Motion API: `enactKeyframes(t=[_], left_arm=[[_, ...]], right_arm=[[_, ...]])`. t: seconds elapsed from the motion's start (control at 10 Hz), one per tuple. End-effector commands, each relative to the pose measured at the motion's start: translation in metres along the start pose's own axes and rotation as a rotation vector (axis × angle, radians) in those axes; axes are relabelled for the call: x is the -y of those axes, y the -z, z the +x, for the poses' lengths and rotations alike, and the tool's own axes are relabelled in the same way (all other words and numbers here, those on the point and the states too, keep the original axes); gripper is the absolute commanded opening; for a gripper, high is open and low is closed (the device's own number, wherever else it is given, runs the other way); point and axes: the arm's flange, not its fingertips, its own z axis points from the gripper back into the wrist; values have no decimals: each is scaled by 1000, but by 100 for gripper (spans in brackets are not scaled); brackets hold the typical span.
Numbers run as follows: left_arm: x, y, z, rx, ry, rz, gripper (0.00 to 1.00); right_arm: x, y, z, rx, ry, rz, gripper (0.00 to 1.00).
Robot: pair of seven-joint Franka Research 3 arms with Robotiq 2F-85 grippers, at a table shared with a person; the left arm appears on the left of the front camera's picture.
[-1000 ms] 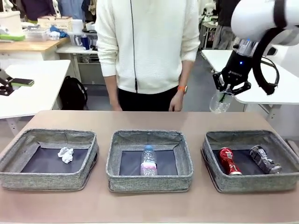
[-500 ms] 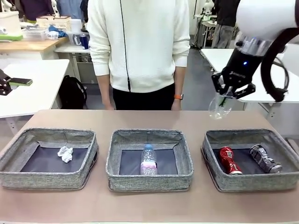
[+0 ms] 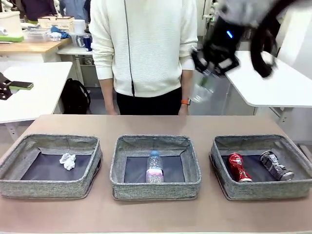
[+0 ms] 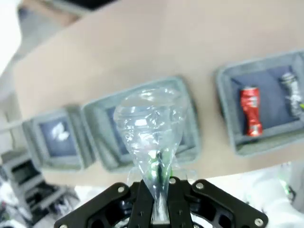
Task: Sort the waste into the appropriate baskets.
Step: Pick up the waste item pointed out by the person.
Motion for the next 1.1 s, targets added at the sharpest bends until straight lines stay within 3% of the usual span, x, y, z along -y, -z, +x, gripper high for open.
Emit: enactKeyframes(t=[0.0, 0.1, 0.3, 0.5, 0.6, 1.0], left_arm=[[2, 0, -1, -3, 19, -20, 100], [2, 0, -1, -3, 19, -20, 100], [2, 0, -1, -3, 19, -20, 100], [2, 0, -1, -3, 19, -20, 100], [2, 0, -1, -3, 19, -20, 100], [2, 0, -1, -3, 19, -20, 100]], right_arm=[[-76, -47, -1, -58, -107, -49, 2], [-104, -59, -11, -38, -132, -79, 2], [-135, -80, -25, -117, -222, -20, 2], [-138, -93, -37, -76, -245, -13, 2], [-136, -91, -35, -5, -190, -32, 2], [-133, -90, -33, -51, -244, -18, 2]])
